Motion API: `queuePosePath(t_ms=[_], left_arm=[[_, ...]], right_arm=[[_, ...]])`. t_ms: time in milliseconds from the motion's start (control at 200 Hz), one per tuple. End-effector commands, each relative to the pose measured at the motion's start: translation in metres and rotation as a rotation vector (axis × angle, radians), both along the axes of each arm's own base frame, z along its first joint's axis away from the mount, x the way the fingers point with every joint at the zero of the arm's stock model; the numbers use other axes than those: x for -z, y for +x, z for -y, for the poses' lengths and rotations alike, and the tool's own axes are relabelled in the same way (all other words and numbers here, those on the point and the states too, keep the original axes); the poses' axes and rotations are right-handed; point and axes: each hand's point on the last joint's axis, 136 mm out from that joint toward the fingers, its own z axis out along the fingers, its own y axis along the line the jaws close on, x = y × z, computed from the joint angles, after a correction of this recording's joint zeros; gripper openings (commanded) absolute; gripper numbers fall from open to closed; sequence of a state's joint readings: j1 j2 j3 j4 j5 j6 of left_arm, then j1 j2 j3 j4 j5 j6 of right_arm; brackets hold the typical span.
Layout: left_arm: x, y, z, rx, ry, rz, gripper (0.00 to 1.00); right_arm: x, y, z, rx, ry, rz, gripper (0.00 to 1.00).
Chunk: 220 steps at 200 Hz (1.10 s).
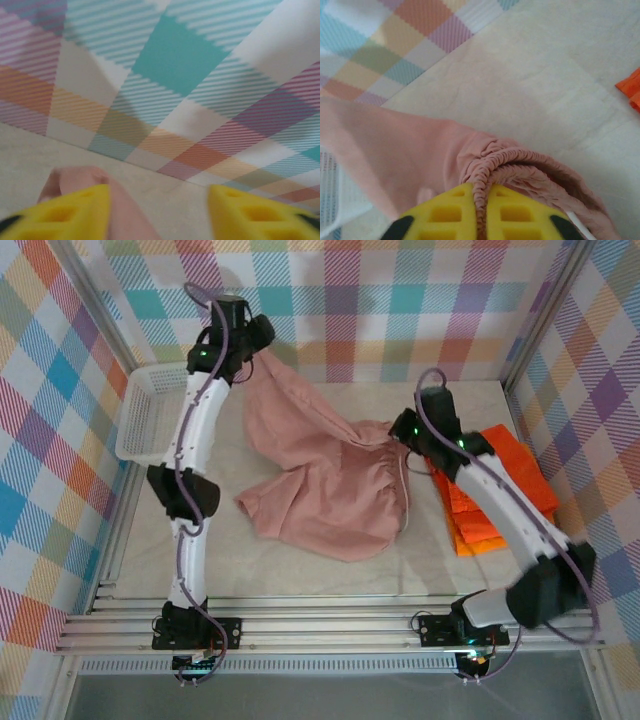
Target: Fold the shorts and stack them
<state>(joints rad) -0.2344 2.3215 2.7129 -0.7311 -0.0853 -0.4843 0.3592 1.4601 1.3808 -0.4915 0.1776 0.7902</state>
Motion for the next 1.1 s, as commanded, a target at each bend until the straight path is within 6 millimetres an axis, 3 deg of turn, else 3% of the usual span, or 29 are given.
queuePosePath(t_ms=[0,100,165,205,220,260,375,430,545,645,740,930,1095], left_arm=[[-0.059,-0.032,0.0,0.018,-0.05,0.07,0.85],[-0.069,-0.066,-0.004,0.026,-0.028,0.015,0.99],[-0.072,-0.095,-0.006,0.045,-0.015,-0.027,1.0],[-0.064,-0.114,-0.006,0.058,-0.007,-0.06,1.0],[-0.052,-0.121,-0.006,0.06,0.0,-0.091,1.0],[-0.046,-0.144,-0.006,0.066,-0.013,-0.1,1.0],[0.017,-0.21,-0.018,0.017,-0.088,-0.204,1.0],[0.059,-0.239,-0.027,-0.026,-0.113,-0.282,0.99],[0.138,-0.281,-0.025,-0.066,-0.17,-0.413,0.95],[0.187,-0.297,-0.009,-0.04,-0.187,-0.502,0.94],[0.217,-0.299,0.001,-0.017,-0.145,-0.544,0.91],[0.256,-0.286,0.003,-0.002,-0.056,-0.571,0.85],[0.275,-0.266,0.009,0.015,-0.011,-0.552,0.74]], right_arm=[[0.007,0.042,0.009,0.031,0.109,-0.089,0.21],[0.008,0.069,0.014,0.012,0.162,-0.154,0.5],[0.001,0.072,0.014,-0.014,0.156,-0.136,0.67],[-0.004,0.07,0.013,-0.031,0.15,-0.111,0.79],[-0.005,0.068,0.013,-0.037,0.152,-0.103,0.83],[-0.005,0.062,0.013,-0.05,0.152,-0.09,0.88],[0.0,0.036,0.002,-0.155,0.172,-0.073,0.91],[0.008,0.02,-0.004,-0.202,0.196,-0.086,0.92],[0.024,-0.013,-0.018,-0.297,0.231,-0.094,0.93],[0.03,-0.039,-0.026,-0.371,0.222,-0.091,0.95],[0.033,-0.06,-0.032,-0.437,0.19,-0.063,0.96],[0.052,-0.093,-0.03,-0.497,0.166,-0.045,0.97],[0.084,-0.113,-0.026,-0.508,0.151,-0.134,0.98]])
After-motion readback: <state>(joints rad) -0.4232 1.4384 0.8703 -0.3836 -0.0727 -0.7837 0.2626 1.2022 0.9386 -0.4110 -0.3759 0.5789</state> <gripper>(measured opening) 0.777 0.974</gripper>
